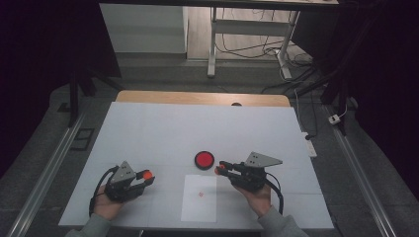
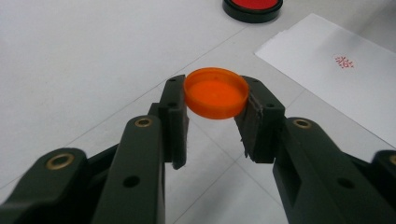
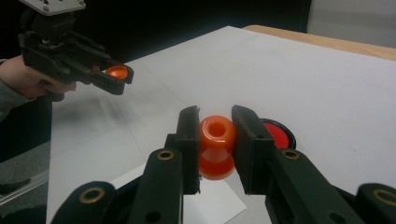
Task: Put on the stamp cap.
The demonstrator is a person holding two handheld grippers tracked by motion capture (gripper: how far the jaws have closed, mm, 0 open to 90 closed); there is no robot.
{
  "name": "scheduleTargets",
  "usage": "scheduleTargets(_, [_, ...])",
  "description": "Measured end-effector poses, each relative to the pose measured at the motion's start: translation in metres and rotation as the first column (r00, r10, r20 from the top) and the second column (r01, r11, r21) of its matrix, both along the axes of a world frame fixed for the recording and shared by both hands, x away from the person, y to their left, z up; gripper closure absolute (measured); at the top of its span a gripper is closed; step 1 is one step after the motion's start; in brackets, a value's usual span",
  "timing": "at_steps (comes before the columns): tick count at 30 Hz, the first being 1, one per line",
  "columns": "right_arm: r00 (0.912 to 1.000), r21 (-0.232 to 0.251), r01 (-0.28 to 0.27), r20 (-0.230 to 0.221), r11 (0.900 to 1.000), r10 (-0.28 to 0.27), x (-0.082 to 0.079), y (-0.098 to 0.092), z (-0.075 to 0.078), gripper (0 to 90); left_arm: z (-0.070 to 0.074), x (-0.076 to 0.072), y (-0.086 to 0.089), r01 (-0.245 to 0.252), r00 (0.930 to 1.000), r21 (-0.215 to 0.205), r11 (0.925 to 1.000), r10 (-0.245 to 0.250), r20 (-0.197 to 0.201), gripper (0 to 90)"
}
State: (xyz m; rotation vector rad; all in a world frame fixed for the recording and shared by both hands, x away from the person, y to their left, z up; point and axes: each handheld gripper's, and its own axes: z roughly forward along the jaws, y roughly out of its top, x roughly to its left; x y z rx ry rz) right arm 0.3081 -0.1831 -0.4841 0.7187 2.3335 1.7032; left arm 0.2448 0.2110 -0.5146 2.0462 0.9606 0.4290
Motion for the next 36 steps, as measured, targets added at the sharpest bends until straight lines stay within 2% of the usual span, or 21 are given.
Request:
scheduleTargets(10, [1.0,0.0,0.007,0.003,1.0,-0.007,-0.001,-0.001,0.0,72.3,0.002,0.005,-0.021,0.056,0.9985,-0.006,0.9984,-0.056,0.0,64.4])
scheduleTargets(19, [1.0,-0.007,0.002,0.007,1.0,-0.002,-0.002,0.0,0.0,72.3,0.006,0.009,-0.04,0.107,0.9943,-0.018,0.9941,-0.107,0.006,64.4])
scheduleTargets(27, [0.9999,-0.002,0.01,0.006,1.0,-0.01,0.0,-0.001,0.0,72.3,0.008,0.013,-0.05,0.132,0.9913,-0.02,0.9911,-0.131,0.01,64.4])
scheduleTargets(32, [1.0,-0.003,0.008,0.006,1.0,-0.008,0.0,-0.001,-0.001,72.3,0.011,0.017,-0.061,0.156,0.9876,-0.017,0.9875,-0.156,0.014,64.4])
scheduleTargets(36, [0.9999,0.0,0.009,0.006,1.0,-0.009,0.0,-0.001,0.0,72.3,0.013,0.019,-0.074,0.187,0.9822,-0.008,0.9822,-0.187,0.014,64.3])
